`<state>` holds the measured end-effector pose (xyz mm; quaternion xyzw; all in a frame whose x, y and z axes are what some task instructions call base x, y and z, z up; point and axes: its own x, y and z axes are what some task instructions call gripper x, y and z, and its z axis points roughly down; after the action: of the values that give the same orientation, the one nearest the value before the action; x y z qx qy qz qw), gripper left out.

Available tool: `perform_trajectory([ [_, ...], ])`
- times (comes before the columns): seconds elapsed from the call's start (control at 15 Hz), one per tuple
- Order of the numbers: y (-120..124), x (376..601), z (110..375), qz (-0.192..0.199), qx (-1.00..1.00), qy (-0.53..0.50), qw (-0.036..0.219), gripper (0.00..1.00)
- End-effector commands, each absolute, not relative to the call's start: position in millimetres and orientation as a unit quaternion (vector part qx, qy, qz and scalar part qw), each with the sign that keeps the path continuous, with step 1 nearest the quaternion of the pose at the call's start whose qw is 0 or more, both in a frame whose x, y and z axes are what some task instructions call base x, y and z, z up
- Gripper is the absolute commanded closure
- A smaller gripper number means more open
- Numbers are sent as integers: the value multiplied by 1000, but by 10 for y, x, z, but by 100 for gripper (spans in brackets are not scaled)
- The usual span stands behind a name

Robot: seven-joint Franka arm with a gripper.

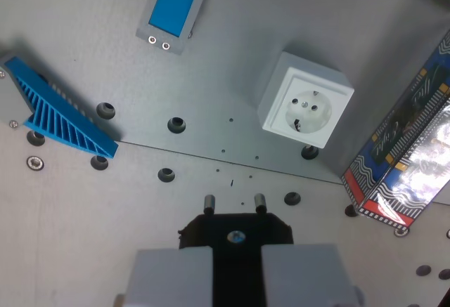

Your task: Move above the white socket

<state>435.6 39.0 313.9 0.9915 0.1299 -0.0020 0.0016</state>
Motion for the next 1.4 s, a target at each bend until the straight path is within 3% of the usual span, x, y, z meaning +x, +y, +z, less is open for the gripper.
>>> perform_trajectory([
  [0.07,390,4356,3140,-2,992,130,2,100],
  [0.8,368,4346,3086,2,993,115,1,100],
  [1.4,276,4300,2849,32,996,79,3,100],
])
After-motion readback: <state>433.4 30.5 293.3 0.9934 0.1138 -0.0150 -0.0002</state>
